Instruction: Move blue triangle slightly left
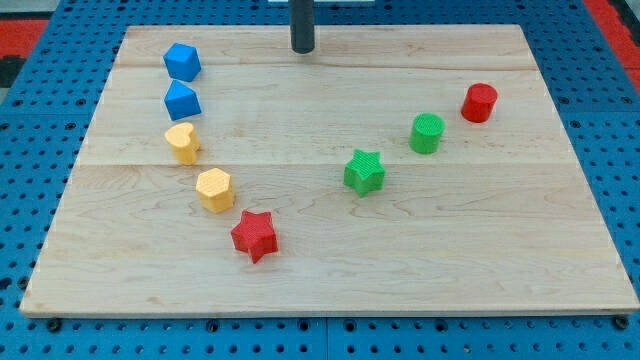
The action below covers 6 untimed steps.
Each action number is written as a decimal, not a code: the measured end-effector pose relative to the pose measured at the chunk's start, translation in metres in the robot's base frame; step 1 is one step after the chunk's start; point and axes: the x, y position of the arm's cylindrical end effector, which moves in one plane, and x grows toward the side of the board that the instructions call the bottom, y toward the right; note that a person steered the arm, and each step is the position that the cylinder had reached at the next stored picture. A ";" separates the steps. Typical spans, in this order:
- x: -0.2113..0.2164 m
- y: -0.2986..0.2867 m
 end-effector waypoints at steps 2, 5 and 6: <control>0.008 0.012; 0.116 -0.115; 0.099 -0.141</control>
